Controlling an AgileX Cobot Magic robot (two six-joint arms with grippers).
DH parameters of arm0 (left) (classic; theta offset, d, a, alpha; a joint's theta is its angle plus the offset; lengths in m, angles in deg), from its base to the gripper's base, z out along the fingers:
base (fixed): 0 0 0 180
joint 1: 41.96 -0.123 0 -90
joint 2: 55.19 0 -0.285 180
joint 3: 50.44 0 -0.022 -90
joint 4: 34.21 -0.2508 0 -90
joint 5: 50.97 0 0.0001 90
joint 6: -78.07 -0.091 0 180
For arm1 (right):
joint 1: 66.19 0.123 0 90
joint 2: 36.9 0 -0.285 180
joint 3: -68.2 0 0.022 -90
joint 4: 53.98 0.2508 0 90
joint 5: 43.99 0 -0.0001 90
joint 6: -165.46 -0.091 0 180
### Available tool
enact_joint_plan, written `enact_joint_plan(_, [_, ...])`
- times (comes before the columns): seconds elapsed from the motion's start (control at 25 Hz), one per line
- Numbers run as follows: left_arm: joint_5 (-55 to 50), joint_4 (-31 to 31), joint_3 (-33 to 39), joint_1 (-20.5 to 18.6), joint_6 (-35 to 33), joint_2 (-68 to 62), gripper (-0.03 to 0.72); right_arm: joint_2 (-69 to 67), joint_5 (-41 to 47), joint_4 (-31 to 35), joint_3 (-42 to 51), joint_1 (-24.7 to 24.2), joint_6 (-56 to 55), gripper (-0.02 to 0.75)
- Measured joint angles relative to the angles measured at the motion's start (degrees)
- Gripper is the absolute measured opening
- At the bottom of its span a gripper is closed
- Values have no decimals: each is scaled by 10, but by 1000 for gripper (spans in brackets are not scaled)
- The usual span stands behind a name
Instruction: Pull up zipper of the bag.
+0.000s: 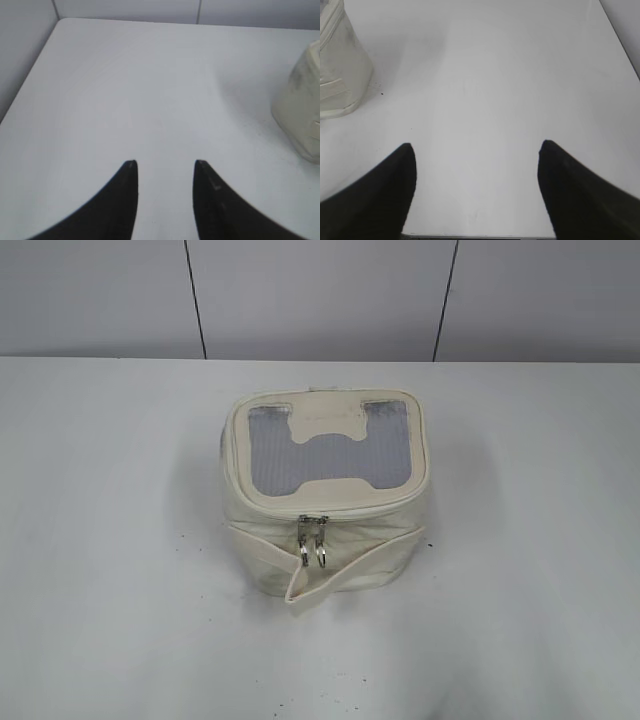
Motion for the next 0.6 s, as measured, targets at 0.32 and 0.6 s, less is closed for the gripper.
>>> enact_joint_plan(0.32, [0,-4,0,-50,0,10,291,0,-1,0,0,-1,0,587])
enact_joint_plan(0.6, [0,3,0,-44,0,17,291,0,-2,6,0,-1,1,587])
